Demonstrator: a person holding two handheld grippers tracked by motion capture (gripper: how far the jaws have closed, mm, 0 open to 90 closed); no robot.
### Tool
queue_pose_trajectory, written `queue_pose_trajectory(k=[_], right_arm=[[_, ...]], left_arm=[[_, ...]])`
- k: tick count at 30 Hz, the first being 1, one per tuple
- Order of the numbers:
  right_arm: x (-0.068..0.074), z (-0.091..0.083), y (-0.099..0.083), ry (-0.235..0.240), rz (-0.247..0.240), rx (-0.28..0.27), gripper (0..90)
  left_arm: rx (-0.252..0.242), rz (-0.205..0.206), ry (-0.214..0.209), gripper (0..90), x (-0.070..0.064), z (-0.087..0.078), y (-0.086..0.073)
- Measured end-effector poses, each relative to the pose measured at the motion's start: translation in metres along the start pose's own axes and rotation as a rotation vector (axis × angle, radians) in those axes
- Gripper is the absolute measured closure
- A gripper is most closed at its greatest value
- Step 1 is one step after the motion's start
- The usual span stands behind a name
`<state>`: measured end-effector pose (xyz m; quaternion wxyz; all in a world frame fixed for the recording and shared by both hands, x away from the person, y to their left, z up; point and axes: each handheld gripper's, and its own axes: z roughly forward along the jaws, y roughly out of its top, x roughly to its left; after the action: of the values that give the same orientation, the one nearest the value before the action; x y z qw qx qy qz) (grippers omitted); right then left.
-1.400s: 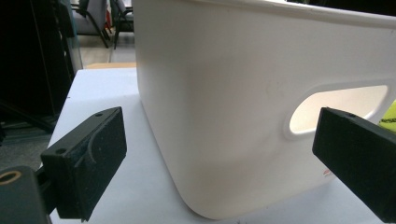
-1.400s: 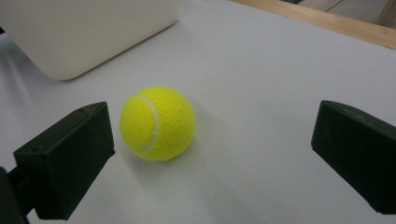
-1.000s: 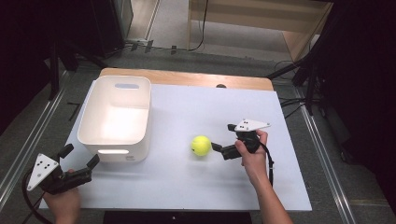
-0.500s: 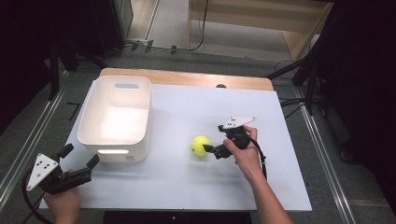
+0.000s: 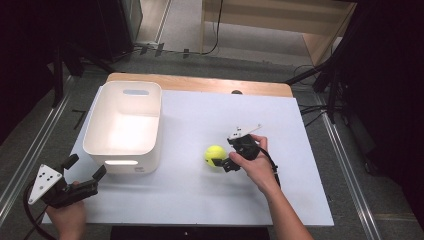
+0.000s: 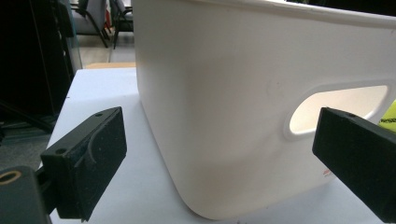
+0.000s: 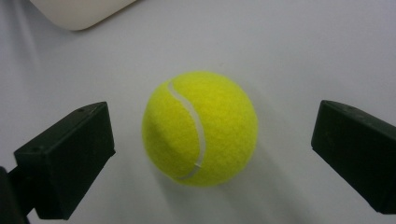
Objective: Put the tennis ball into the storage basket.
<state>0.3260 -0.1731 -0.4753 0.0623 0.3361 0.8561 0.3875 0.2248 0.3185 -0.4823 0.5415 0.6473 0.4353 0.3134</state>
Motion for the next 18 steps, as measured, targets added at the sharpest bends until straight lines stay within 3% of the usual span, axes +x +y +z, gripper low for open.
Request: queue_pose_trajectory(k=[18], right_arm=[[0.004,0.02,0.002,0.004,0.015,0.075,0.0]], left_arm=[[0.0,0.0,-0.003,2.9,0.0,0.0,0.0]])
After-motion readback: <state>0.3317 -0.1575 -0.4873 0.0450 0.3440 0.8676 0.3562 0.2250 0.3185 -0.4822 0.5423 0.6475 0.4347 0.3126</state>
